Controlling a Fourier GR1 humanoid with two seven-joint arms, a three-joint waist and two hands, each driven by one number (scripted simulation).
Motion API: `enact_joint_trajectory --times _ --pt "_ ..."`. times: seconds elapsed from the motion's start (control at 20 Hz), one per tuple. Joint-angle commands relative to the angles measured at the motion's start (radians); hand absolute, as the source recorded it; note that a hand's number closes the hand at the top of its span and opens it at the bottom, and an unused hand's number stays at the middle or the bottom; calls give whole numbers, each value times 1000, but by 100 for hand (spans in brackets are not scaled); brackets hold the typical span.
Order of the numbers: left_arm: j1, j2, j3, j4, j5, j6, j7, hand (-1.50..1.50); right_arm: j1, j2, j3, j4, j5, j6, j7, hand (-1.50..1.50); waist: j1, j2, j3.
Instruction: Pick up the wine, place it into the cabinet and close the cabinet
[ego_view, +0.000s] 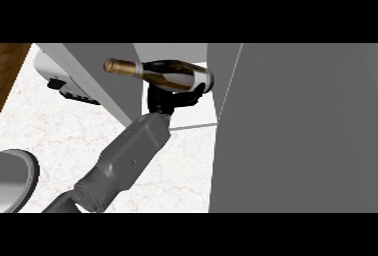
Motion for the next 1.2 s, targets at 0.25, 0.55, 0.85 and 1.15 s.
enact_joint_trajectory --times 0.25,0.55,0.85,1.15 --pt "20 0 -43 -48 115 32 -45 150 -6 3 15 3 13 -2 3 -150 -15 5 -1" --pt "8 0 -61 -74 195 92 -95 -150 6 8 18 3 14 1 -12 -150 -12 2 -1" --pt "-19 0 -91 -81 259 149 -118 -150 -32 -20 -26 -6 -43 9 27 -150 -33 5 0" --pt "-31 0 -176 -9 218 151 -116 -150 -21 -1 -12 39 2 5 -23 -150 7 3 0"
